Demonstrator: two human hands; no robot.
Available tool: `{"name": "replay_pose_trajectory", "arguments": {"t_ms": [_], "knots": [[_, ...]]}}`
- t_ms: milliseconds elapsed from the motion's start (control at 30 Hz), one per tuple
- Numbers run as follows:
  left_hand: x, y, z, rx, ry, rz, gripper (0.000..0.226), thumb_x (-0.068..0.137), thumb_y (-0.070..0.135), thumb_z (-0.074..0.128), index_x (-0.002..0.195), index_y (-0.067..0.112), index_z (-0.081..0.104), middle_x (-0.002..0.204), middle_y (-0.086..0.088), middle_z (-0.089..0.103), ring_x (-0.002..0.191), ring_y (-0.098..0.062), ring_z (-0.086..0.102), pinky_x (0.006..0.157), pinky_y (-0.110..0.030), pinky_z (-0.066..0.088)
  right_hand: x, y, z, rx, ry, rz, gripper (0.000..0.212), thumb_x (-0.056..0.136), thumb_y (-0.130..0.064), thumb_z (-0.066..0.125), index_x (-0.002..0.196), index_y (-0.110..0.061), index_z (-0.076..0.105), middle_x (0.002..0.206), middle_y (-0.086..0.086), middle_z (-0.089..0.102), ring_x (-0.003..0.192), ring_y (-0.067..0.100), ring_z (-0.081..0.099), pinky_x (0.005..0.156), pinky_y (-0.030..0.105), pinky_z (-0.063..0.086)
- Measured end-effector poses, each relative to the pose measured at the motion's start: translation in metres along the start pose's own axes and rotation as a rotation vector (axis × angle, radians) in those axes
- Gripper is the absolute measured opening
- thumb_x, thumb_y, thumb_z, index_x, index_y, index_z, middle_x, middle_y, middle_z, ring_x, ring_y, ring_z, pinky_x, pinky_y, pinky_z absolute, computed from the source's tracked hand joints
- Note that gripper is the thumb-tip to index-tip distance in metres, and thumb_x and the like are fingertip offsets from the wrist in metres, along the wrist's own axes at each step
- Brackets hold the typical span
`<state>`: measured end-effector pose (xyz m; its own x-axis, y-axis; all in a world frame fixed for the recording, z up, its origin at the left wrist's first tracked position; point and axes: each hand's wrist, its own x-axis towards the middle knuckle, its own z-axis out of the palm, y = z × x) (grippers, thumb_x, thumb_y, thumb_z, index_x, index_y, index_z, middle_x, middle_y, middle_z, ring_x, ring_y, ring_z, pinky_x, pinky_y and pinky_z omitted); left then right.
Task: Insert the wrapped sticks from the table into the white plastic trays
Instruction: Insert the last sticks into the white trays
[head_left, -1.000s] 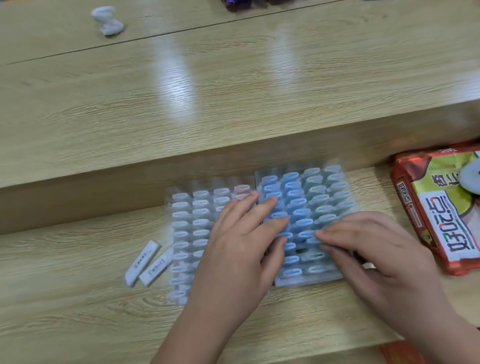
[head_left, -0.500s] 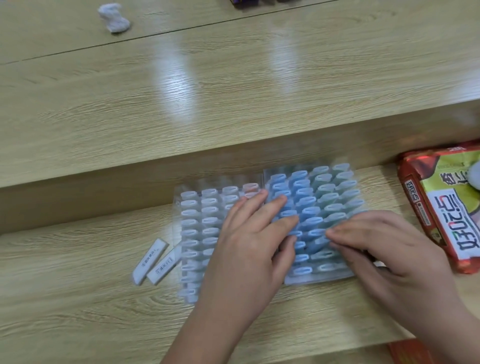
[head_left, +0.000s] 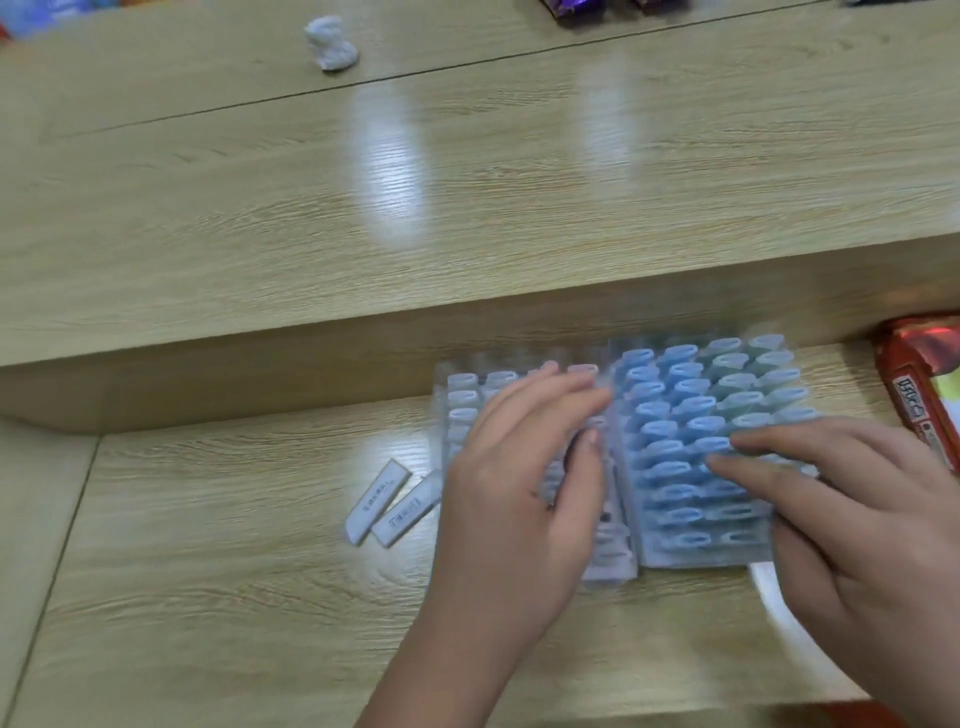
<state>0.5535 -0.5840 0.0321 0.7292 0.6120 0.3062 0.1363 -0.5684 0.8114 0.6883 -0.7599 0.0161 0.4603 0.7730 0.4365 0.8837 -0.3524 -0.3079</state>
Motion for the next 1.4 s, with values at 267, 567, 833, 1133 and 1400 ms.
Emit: {"name": "replay_pose_trajectory", "arguments": {"t_ms": [267, 567, 833, 1133, 1400], "knots": [[-0.04, -0.088, -0.093, 0.333, 0.152, -0.161, 0.027, 0.091, 0.013, 0.063, 0.117, 0.013, 0.071, 0.121, 0.005, 0.066, 0.116, -0.013, 0.059, 0.095, -0.039, 0.049, 0.036, -0.137, 0.061, 0.232, -0.024, -0.073, 0.03, 0.088, -0.007, 0.057, 0.115, -0.009, 0.072, 0.119, 0.003, 0.068, 0.109, 0.021, 0.065, 0.1, 0.028, 0.046], [-0.072, -0.152, -0.11, 0.652, -0.409, -0.12, 0.052, 0.101, 0.037, 0.032, 0.153, 0.036, 0.025, 0.165, 0.008, 0.019, 0.154, -0.023, 0.006, 0.123, -0.039, 0.011, 0.031, -0.22, 0.127, -0.024, -0.242, -0.062, 0.055, 0.082, -0.01, 0.036, 0.129, 0.007, 0.059, 0.136, 0.023, 0.056, 0.129, 0.037, 0.053, 0.105, 0.042, 0.036], [-0.103, -0.182, -0.179, 0.627, -0.308, -0.188, 0.059, 0.098, 0.046, 0.046, 0.153, 0.031, 0.03, 0.162, 0.002, 0.027, 0.153, -0.022, 0.013, 0.121, -0.04, 0.018, 0.028, -0.235, 0.171, -0.071, -0.396, 0.028, 0.04, 0.092, -0.025, 0.047, 0.122, -0.009, 0.067, 0.132, 0.012, 0.062, 0.12, 0.034, 0.059, 0.096, 0.048, 0.051], [-0.101, -0.178, -0.19, 0.572, -0.006, -0.342, 0.012, 0.082, 0.02, 0.077, 0.092, 0.015, 0.072, 0.123, -0.005, 0.064, 0.125, -0.032, 0.052, 0.099, -0.049, 0.045, 0.045, -0.231, 0.165, 0.141, -0.417, 0.162, 0.018, 0.079, -0.027, 0.079, 0.091, -0.025, 0.065, 0.096, -0.012, 0.063, 0.091, 0.019, 0.057, 0.075, 0.035, 0.049], [-0.089, -0.152, -0.156, 0.637, 0.102, -0.557, 0.026, 0.082, 0.035, 0.073, 0.1, 0.017, 0.069, 0.13, -0.006, 0.058, 0.131, -0.032, 0.044, 0.101, -0.05, 0.041, 0.037, -0.221, 0.15, 0.391, -0.255, 0.361, 0.016, 0.09, -0.024, 0.068, 0.104, -0.033, 0.066, 0.092, -0.025, 0.055, 0.085, -0.007, 0.056, 0.075, 0.016, 0.048]]}}
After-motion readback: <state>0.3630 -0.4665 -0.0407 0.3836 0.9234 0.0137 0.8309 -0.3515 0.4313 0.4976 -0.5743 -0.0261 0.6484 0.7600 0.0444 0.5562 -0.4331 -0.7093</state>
